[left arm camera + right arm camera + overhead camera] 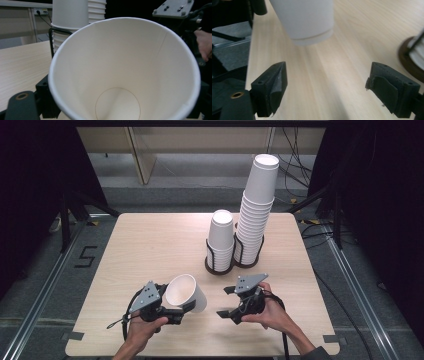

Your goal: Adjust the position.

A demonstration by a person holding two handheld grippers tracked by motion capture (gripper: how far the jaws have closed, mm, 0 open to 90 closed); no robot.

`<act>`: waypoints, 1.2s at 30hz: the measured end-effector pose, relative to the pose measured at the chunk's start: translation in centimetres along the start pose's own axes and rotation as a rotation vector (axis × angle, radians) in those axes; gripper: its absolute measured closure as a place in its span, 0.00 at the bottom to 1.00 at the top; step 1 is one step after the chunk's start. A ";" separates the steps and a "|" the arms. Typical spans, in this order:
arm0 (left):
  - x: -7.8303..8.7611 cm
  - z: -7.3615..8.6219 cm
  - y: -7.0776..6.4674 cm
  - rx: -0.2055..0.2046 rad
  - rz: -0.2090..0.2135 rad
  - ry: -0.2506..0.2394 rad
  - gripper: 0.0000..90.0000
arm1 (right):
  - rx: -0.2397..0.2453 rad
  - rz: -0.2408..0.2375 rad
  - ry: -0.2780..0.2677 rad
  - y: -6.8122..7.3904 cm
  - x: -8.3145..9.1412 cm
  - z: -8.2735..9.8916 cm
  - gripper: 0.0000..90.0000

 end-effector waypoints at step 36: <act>-0.6 -0.4 13.5 -0.007 -0.410 0.082 0.15 | -0.101 0.117 0.035 -1.7 2.8 3.5 0.18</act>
Point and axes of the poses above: each handheld gripper's, and its own axes: x roughly backward along the jaws, z roughly out of its underside, y roughly to its left, the point moved 10 cm from there along -x, roughly forward along the jaws, and after that the axes turned 2 degrees about x, right-handed, at the moved point
